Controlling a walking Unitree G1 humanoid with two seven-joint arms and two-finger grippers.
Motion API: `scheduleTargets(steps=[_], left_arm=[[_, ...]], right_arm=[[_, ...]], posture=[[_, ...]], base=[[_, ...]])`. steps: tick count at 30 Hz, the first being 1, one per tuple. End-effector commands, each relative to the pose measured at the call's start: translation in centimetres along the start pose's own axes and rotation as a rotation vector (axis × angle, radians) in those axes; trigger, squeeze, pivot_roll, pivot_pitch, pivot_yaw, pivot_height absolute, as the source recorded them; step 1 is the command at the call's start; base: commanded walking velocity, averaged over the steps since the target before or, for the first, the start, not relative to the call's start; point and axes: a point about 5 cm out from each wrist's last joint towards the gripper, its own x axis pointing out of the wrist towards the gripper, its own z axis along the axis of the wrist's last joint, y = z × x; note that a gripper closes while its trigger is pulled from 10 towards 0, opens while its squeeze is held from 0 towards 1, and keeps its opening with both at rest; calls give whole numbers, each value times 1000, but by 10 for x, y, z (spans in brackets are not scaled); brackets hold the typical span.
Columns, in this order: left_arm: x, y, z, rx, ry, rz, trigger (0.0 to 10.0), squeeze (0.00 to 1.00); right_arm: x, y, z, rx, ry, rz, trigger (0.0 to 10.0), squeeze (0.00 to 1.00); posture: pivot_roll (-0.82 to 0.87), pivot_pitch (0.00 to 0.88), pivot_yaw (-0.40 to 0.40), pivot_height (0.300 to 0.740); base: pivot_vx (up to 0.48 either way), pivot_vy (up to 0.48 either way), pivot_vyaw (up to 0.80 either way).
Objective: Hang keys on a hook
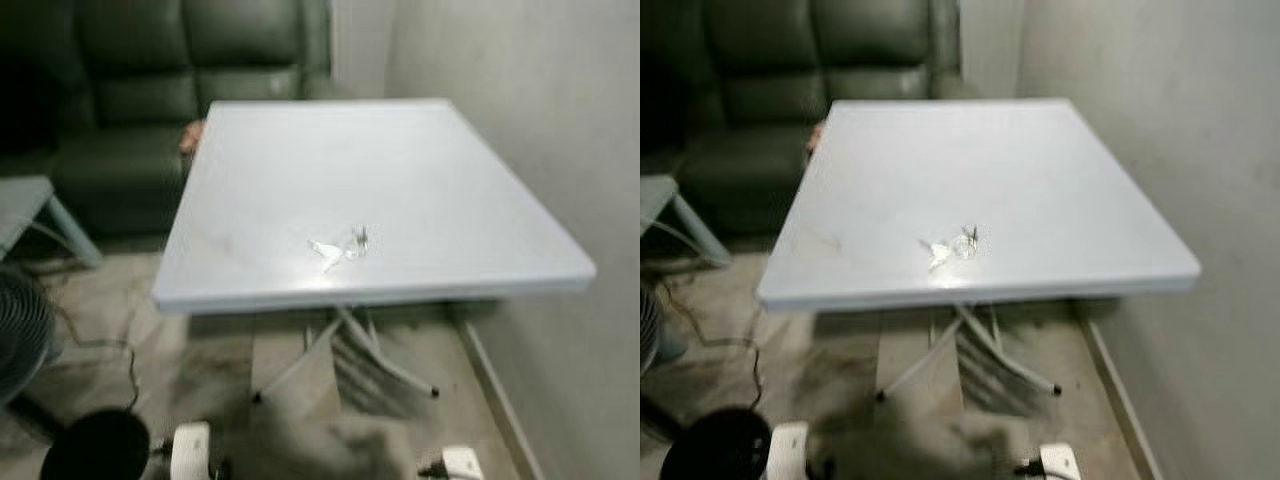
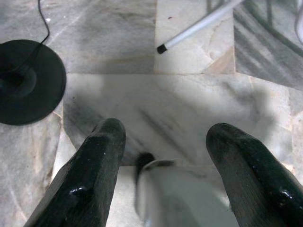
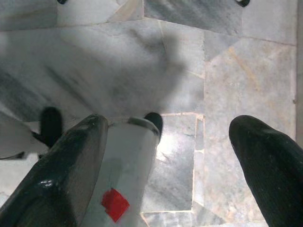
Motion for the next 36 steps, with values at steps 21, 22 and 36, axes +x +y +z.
scheduleTargets(steps=[21,22,36], left_arm=[[-2,18,22,21,-186,21,10000,0],[-2,19,25,22,-205,20,10000,0],[-19,22,88,10,-662,22,10000,0]], right_arm=[[1,1,54,-78,-272,68,10000,0],[1,0,57,-85,-290,70,10000,0],[-20,2,125,-154,-721,140,10000,0]], posture=[[-90,0,-5,740],[-90,0,-5,740],[-99,23,11,740]], base=[[0,17,0],[0,0,0],[0,0,0]])
